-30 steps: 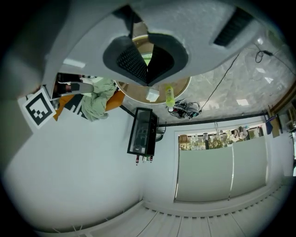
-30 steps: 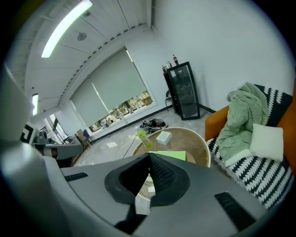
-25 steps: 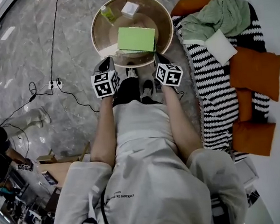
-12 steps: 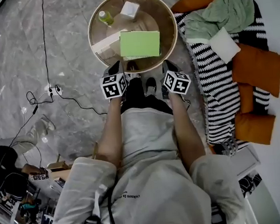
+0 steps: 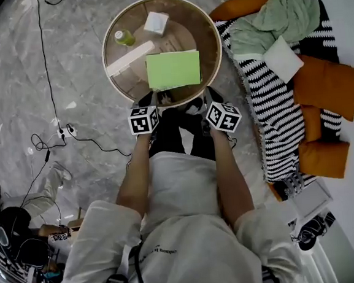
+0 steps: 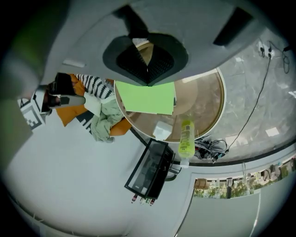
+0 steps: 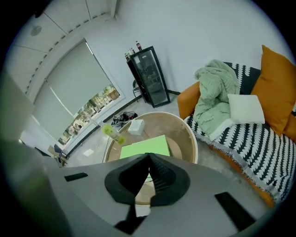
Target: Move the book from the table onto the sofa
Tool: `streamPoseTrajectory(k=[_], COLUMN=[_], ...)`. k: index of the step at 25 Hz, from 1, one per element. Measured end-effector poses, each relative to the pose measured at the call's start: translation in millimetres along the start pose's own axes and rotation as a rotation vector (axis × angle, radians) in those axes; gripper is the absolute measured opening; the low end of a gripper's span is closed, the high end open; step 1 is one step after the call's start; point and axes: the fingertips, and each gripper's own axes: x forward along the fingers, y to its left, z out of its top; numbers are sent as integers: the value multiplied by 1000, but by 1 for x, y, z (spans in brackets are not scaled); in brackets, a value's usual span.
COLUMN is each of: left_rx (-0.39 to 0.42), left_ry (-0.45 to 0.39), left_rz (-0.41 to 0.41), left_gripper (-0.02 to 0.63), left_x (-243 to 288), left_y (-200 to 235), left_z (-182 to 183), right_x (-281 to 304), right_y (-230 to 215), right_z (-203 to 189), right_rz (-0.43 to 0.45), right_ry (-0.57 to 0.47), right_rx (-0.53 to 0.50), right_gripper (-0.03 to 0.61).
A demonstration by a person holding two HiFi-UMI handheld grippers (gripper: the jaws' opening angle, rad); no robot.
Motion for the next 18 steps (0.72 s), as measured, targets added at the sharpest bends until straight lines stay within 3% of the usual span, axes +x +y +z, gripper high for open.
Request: streamPoseTrajectory(k=[6, 18], left_rx=[-6, -40], left_ry=[66, 74], left_rz=[7, 9], left_gripper=[9, 11], left_x=[18, 74], left_y=[25, 63], left_z=[-32, -33], right_x=[29, 90], right_y=[-4, -48], right_z=[-30, -38], right_rz=[33, 10], right_ry=[60, 77], right_rx=[-60, -78], right_gripper=[6, 8])
